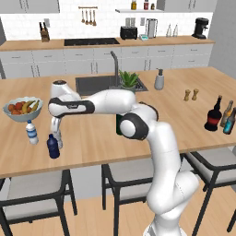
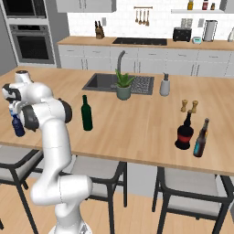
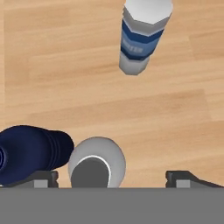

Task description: Move the plastic bottles in the middle to the plastics group, and the glass bottles in the middle to the glass group.

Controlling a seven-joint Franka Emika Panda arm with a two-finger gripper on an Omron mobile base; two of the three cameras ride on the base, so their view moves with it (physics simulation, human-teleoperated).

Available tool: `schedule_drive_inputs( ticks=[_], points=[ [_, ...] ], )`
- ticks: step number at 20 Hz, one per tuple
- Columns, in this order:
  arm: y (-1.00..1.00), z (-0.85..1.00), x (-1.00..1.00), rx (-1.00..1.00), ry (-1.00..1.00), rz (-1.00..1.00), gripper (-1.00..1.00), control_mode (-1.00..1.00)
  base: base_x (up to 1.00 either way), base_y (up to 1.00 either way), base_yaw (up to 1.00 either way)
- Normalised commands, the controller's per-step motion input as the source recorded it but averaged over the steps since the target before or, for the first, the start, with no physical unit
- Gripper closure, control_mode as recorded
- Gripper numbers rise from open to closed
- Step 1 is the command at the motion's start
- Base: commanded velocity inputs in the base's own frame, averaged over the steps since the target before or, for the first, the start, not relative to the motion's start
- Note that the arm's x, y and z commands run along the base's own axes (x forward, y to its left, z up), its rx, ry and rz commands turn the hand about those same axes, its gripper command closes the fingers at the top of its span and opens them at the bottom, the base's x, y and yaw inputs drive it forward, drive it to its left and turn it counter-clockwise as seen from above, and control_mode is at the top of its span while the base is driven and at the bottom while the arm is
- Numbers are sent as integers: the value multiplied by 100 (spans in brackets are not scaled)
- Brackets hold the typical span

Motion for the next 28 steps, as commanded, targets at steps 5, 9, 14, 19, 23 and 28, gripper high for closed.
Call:
schedule_drive_inputs(
  ticks=[5,9,14,19,23,28],
  points=[
    [0,51,-8,0,-3,0,-100,-100,0,0,0],
    [0,64,-12,0,0,0,-100,-100,0,0,0],
    [-5,63,-35,0,0,-3,-100,-100,0,0,0],
    [-38,41,-44,0,0,-11,-100,-100,0,0,0],
    [-61,13,-16,0,0,-13,-100,-100,0,0,0],
    [-76,6,-25,0,0,-17,-100,-100,0,0,0]
  ],
)
